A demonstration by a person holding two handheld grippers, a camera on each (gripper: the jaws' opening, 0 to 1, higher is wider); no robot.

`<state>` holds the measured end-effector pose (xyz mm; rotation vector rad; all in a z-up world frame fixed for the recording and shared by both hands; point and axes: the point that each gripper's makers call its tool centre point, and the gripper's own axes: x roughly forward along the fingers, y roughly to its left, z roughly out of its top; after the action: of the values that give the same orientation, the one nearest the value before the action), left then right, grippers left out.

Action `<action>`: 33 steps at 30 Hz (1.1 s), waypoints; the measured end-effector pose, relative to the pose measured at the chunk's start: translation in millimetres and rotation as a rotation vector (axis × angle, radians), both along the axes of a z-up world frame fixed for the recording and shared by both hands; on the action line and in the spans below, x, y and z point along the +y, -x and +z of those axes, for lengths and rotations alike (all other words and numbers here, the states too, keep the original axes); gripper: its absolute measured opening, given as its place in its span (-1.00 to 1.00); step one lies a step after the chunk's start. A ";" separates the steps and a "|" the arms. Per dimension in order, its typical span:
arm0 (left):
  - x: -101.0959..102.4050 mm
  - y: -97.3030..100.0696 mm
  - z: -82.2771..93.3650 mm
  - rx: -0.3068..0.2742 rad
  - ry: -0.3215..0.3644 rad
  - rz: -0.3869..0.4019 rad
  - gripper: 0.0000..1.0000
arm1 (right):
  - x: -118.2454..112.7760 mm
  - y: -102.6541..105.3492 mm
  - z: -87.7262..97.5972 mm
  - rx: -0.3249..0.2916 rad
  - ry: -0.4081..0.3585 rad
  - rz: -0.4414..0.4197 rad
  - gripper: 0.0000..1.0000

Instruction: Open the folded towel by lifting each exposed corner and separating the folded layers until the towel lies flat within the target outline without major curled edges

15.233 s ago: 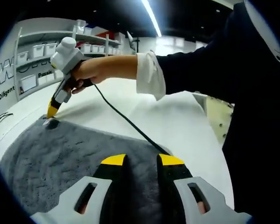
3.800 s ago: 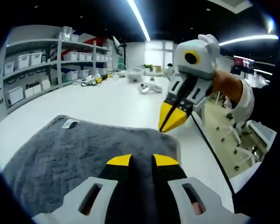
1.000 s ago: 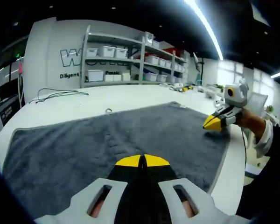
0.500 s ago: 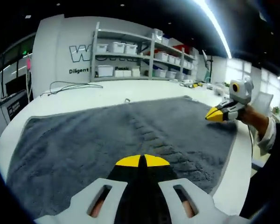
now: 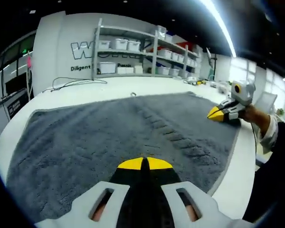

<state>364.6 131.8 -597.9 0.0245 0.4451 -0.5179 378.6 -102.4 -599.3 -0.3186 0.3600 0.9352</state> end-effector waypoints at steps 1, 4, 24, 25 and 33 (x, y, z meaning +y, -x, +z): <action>0.0 0.5 0.0 -0.004 0.000 -0.001 -0.99 | -0.8 -0.1 0.3 -0.001 -0.009 0.001 -1.00; 0.6 1.3 0.3 -0.006 0.004 0.004 -0.99 | -1.9 0.0 0.8 0.000 -0.012 0.004 -1.00; 12.9 11.8 0.1 0.010 0.048 0.073 -0.99 | -22.8 4.3 -0.1 0.002 -0.009 -0.016 -1.00; 13.3 13.1 0.1 0.009 0.044 0.075 -0.99 | -25.5 4.5 -0.1 0.006 -0.010 -0.023 -1.00; 17.7 25.5 0.5 0.008 0.068 0.101 -0.99 | -35.3 11.5 -0.3 -0.025 0.009 -0.060 -1.00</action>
<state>339.1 149.5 -597.4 -0.0654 0.4341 -0.4332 367.1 -137.7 -599.5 -0.3254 0.3490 0.8704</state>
